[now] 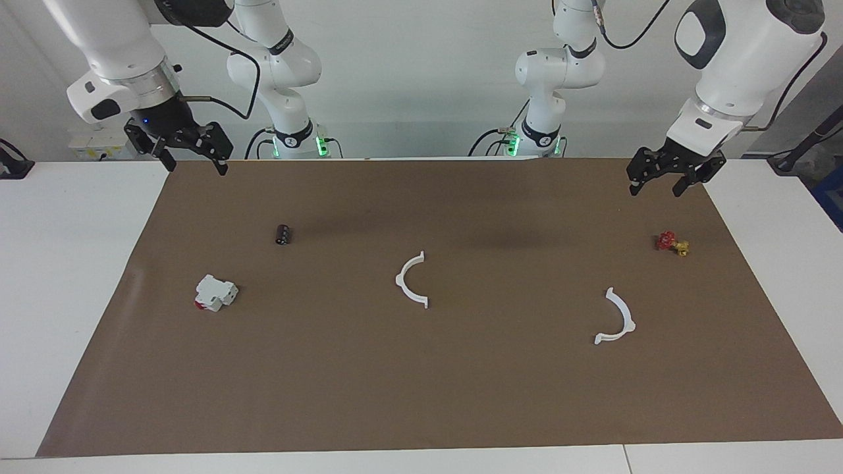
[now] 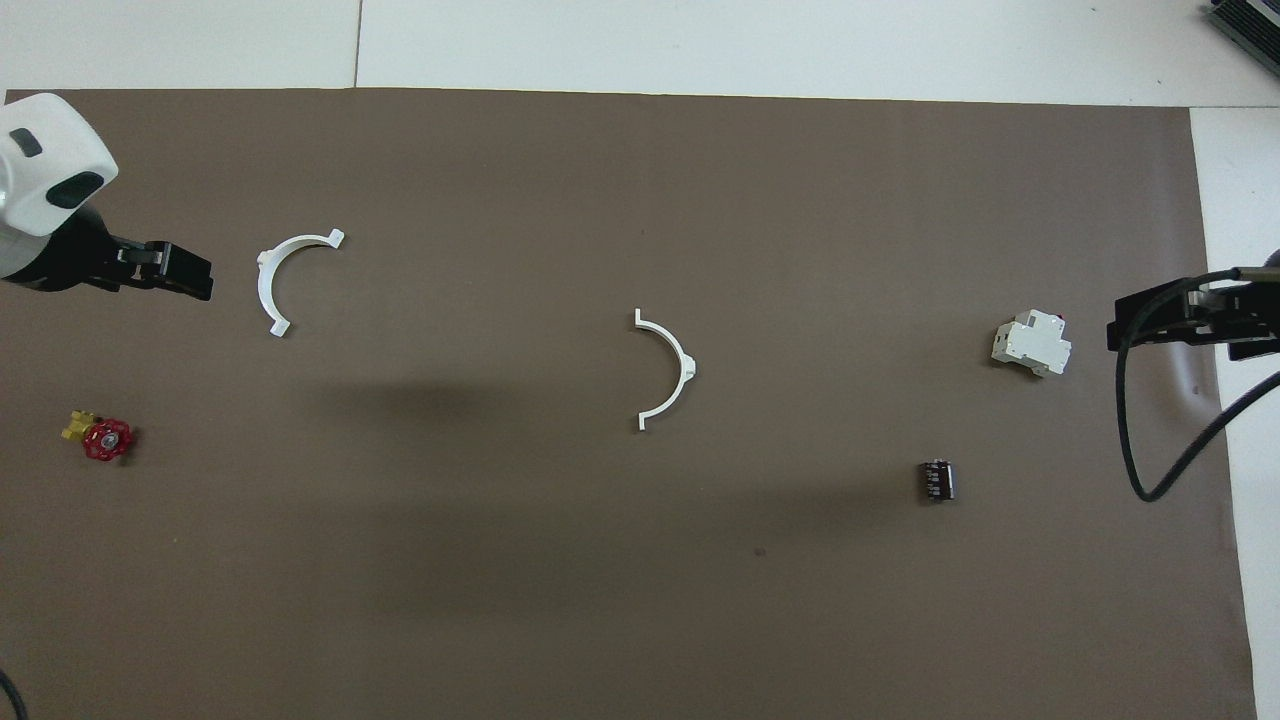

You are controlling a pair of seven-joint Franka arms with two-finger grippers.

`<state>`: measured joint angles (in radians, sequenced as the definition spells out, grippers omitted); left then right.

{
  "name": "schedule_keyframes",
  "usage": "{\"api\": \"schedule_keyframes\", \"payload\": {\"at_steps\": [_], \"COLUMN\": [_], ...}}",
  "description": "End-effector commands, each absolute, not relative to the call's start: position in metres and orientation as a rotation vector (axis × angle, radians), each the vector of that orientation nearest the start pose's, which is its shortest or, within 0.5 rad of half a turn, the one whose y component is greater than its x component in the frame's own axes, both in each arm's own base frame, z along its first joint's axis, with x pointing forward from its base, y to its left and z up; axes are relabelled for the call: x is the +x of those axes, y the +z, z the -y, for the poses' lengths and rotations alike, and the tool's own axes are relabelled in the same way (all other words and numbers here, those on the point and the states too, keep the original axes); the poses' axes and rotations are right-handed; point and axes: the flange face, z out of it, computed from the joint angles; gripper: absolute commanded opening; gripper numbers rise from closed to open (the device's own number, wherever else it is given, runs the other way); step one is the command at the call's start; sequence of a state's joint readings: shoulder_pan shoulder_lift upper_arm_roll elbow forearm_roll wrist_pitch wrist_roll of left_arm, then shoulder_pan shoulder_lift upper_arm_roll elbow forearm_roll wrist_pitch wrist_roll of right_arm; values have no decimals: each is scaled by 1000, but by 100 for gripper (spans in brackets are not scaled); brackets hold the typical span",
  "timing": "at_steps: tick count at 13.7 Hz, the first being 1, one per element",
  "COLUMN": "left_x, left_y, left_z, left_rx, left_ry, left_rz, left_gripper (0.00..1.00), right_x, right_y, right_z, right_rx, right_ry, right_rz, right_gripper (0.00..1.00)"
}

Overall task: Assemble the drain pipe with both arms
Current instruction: 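Reach the left gripper to the other white clamp half and grasp it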

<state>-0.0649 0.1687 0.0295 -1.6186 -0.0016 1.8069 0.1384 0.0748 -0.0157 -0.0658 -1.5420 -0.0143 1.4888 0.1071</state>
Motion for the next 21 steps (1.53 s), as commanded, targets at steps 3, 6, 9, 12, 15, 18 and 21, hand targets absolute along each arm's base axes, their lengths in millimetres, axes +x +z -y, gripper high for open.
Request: {"api": "schedule_keyframes", "payload": {"at_steps": [3, 6, 9, 12, 15, 18, 21], "left_x": [654, 678, 693, 697, 702, 706, 701], "left_y": [454, 394, 356, 338, 323, 305, 299], "left_z": [2, -4, -4, -10, -16, -20, -20], "left_rx": [-3118, -3112, -3137, -3125, -3100, -3143, -3137], "left_ry": [-51, -60, -155, -196, -222, -254, -238], "left_rz": [-384, -404, -414, -449, -535, -541, -629], "left_gripper": [88, 88, 88, 88, 88, 86, 78], "right_x": [538, 538, 538, 538, 538, 538, 538], "right_y": [638, 638, 637, 637, 637, 637, 638], "right_z": [-2, -6, -5, -5, -6, -5, -5], "right_rx": [-3135, -3133, -3132, -3132, -3132, -3132, -3132], "right_ry": [80, 82, 85, 85, 85, 85, 82], "right_rz": [-144, -122, -122, -122, -119, -122, -122], "right_gripper": [100, 100, 100, 100, 100, 100, 100]}}
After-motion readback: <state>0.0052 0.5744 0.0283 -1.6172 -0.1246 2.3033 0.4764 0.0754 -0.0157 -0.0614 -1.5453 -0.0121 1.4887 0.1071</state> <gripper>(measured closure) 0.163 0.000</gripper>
